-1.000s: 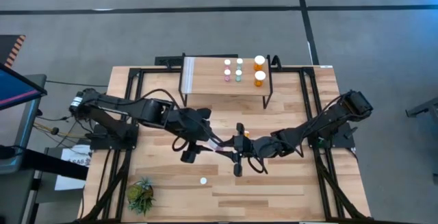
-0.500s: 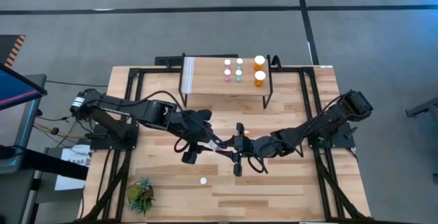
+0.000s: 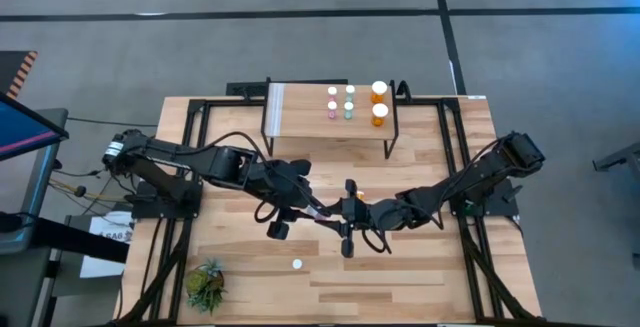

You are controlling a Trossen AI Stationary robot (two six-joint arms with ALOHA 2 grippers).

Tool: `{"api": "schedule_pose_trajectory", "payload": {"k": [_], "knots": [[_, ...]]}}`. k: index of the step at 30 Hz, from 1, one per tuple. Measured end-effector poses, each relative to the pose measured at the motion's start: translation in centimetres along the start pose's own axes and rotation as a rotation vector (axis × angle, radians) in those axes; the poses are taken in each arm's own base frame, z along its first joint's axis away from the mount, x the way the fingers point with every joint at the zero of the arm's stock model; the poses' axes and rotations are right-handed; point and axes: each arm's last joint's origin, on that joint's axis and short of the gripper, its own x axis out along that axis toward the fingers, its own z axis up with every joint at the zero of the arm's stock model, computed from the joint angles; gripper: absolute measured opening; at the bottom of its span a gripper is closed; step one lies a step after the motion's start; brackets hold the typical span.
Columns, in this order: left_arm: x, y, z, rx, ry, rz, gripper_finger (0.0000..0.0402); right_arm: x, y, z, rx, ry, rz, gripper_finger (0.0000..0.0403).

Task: Pick and place medicine bottles onto shelf by color
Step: Put the small pink pill bottle on the shelf aligned with the other small pink pill bottles

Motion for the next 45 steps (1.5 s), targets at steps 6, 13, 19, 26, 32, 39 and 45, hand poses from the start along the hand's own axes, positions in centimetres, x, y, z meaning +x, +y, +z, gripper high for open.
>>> {"api": "schedule_pose_trajectory", "payload": {"k": [6,13,19,26,32,39,45], "knots": [[0.0,0.0,-0.1,-0.006,0.006,0.0,0.0091,0.0,0.0,0.0,-0.001,0.001,0.0,0.0108],[0.0,0.0,-0.1,-0.015,0.009,0.002,0.0097,0.0,0.0,0.0,-0.001,0.001,0.0,0.0109],[-0.1,0.2,-0.3,-0.019,0.037,0.086,0.0098,-0.6,-0.1,0.5,-0.018,0.031,-0.031,0.015],[-0.4,1.9,-0.3,-0.051,0.047,0.189,0.0098,-2.9,-0.6,2.0,-0.026,0.141,-0.083,0.0232],[-0.9,5.4,-0.8,-0.105,0.056,0.29,0.0099,-6.3,-1.2,2.9,0.002,0.224,-0.114,0.0249],[-2.8,10.3,-1.1,-0.216,0.051,0.37,0.0099,-9.3,-1.5,3.7,0.019,0.222,-0.205,0.0249],[-2.5,13.1,0.8,-0.245,0.14,0.348,0.0099,-10.4,-1.0,3.8,0.001,0.195,-0.246,0.0249]]}}
